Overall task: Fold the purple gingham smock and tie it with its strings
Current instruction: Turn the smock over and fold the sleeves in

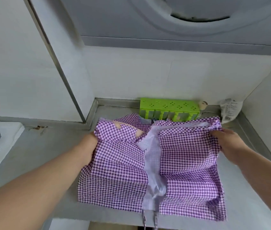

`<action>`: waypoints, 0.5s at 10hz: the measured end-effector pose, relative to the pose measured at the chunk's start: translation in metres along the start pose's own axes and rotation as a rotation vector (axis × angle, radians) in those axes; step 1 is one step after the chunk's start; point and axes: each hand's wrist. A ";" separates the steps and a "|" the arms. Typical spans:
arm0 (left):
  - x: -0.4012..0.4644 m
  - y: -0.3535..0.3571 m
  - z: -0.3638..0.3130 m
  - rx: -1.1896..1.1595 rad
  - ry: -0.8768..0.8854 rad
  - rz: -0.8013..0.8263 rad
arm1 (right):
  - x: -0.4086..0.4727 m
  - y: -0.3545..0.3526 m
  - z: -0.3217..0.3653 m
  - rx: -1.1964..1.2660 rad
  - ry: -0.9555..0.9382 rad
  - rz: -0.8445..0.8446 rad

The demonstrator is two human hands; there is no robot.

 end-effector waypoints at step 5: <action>-0.023 0.059 -0.059 0.013 -0.002 -0.131 | 0.124 0.046 0.030 -0.367 0.066 -0.078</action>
Point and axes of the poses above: each hand's wrist, its own x-axis towards the middle knuckle, its own y-axis out of the palm, z = x × y, and after that the axes turned 15 degrees about -x, right-handed
